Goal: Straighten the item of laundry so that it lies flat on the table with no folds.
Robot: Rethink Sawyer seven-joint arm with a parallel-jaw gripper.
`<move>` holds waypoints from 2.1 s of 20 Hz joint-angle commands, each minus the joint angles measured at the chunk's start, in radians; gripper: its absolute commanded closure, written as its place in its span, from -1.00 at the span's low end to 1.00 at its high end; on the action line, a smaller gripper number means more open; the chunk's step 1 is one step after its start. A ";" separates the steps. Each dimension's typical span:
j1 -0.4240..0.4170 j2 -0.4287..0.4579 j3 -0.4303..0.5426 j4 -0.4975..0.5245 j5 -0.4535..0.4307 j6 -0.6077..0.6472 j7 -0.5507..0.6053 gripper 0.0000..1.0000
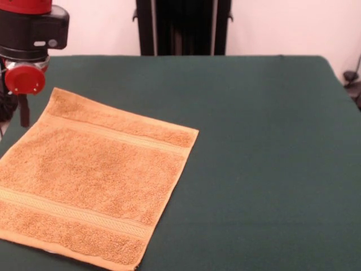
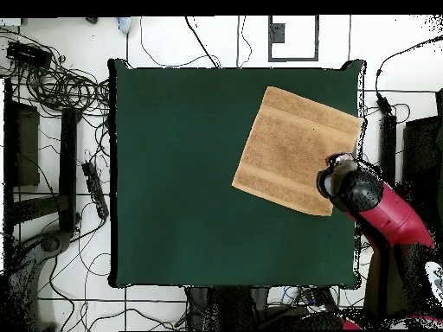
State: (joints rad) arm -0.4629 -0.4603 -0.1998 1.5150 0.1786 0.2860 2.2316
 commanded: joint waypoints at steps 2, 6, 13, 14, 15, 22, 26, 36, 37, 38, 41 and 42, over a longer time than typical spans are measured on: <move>-0.019 0.111 0.119 0.139 0.033 -0.069 0.175 -1.00; -0.031 0.154 0.125 0.133 0.024 -0.123 0.179 -1.00; 0.009 0.219 0.111 0.136 0.050 -0.217 0.234 -1.00; 0.011 0.228 0.114 0.136 0.054 -0.231 0.238 -1.00; 0.015 0.234 0.116 0.137 0.059 -0.241 0.242 -1.00; 0.050 0.253 0.082 0.117 0.060 -0.248 0.196 -1.00; 0.043 0.228 0.083 0.117 0.046 -0.210 0.164 -1.00; 0.055 0.168 0.046 0.136 0.039 -0.140 0.146 -1.00; 0.062 0.164 0.036 0.130 0.035 -0.131 0.137 -1.00; 0.068 0.160 0.025 0.123 0.030 -0.121 0.128 -1.00; 0.077 0.150 -0.002 0.094 0.002 -0.090 0.082 -1.00; 0.068 0.143 0.004 0.087 -0.010 -0.078 0.063 -1.00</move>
State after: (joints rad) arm -0.4479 -0.3054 -0.2473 1.5569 0.1921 0.0481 2.2316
